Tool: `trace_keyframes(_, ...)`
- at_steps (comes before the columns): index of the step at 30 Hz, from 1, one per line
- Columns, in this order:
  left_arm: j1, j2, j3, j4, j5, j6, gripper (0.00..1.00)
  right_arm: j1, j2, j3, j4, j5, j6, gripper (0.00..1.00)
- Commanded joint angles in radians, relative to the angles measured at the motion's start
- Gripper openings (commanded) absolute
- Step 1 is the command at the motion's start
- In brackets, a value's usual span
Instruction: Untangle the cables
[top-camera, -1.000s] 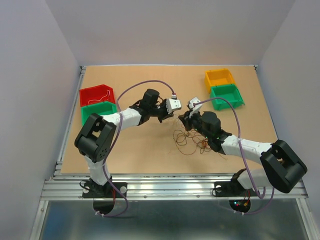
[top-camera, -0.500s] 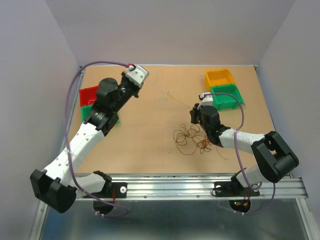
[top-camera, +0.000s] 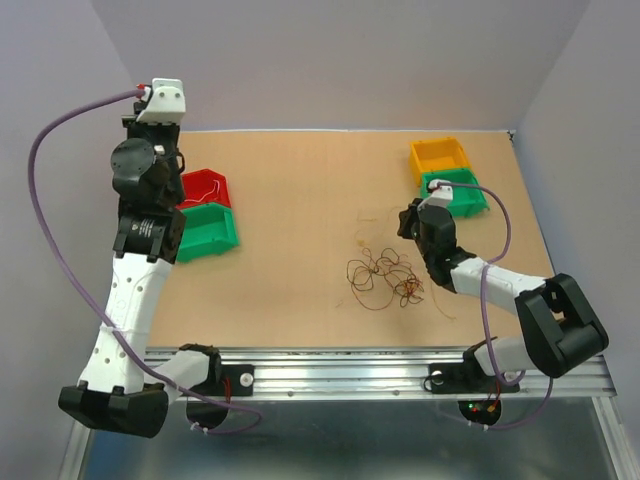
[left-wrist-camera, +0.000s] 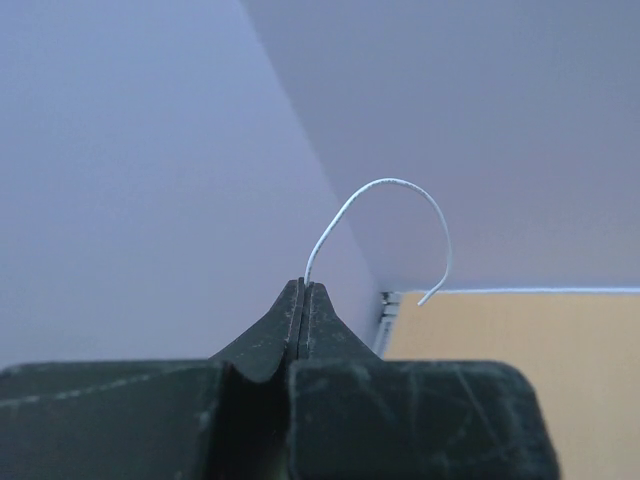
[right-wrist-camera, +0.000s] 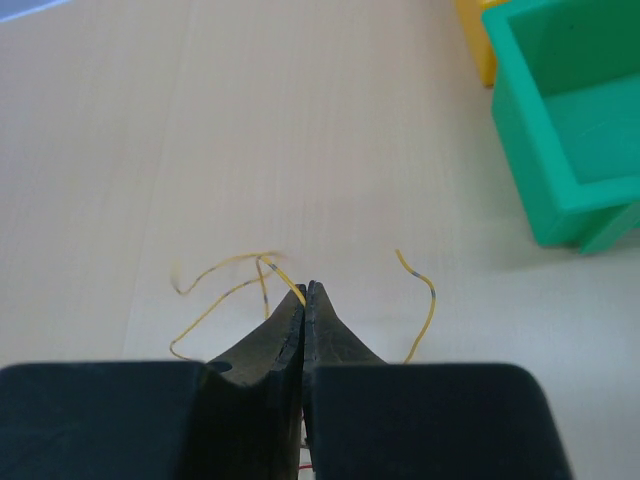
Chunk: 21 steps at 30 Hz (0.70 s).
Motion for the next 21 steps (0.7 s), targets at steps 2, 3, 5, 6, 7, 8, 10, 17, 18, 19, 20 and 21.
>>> trace_keyframes(2, 0.074, -0.061, 0.038, 0.064, -0.017, 0.070, 0.00, -0.009, -0.048, -0.023, 0.021, -0.007, 0.006, 0.01)
trace_keyframes(3, 0.079, -0.058, 0.038, 0.055, 0.001, 0.070, 0.00, -0.009, -0.048, -0.021, 0.024, -0.039, 0.001, 0.01)
trace_keyframes(5, 0.087, -0.046, 0.036, 0.044, 0.033, 0.076, 0.00, -0.009, -0.042, -0.024, 0.047, -0.108, -0.020, 0.00)
trace_keyframes(6, 0.091, -0.038, 0.036, 0.044, 0.040, 0.079, 0.00, -0.009, -0.037, -0.023, 0.050, -0.122, -0.025, 0.01)
trace_keyframes(7, 0.097, -0.027, 0.039, 0.053, 0.041, 0.084, 0.00, -0.009, -0.033, -0.018, 0.050, -0.135, -0.026, 0.00)
trace_keyframes(8, 0.117, -0.015, 0.044, 0.059, 0.043, 0.084, 0.00, -0.009, -0.030, -0.017, 0.052, -0.142, -0.031, 0.01)
trace_keyframes(10, 0.149, 0.023, 0.053, 0.082, 0.073, 0.076, 0.00, -0.009, -0.022, -0.015, 0.059, -0.162, -0.037, 0.01)
trace_keyframes(17, 0.294, 0.140, 0.049, 0.163, 0.295, -0.022, 0.00, -0.007, -0.036, -0.027, 0.072, -0.176, -0.049, 0.01)
trace_keyframes(18, 0.301, 0.154, 0.038, 0.182, 0.338, -0.032, 0.00, -0.009, -0.039, -0.030, 0.073, -0.173, -0.051, 0.00)
trace_keyframes(19, 0.310, 0.165, 0.030, 0.196, 0.349, -0.043, 0.00, -0.009, -0.039, -0.030, 0.072, -0.171, -0.052, 0.01)
trace_keyframes(20, 0.314, 0.174, 0.026, 0.208, 0.356, -0.054, 0.00, -0.009, -0.042, -0.032, 0.073, -0.173, -0.052, 0.01)
trace_keyframes(21, 0.314, 0.201, 0.030, 0.205, 0.362, -0.062, 0.00, -0.009, -0.042, -0.032, 0.073, -0.176, -0.054, 0.00)
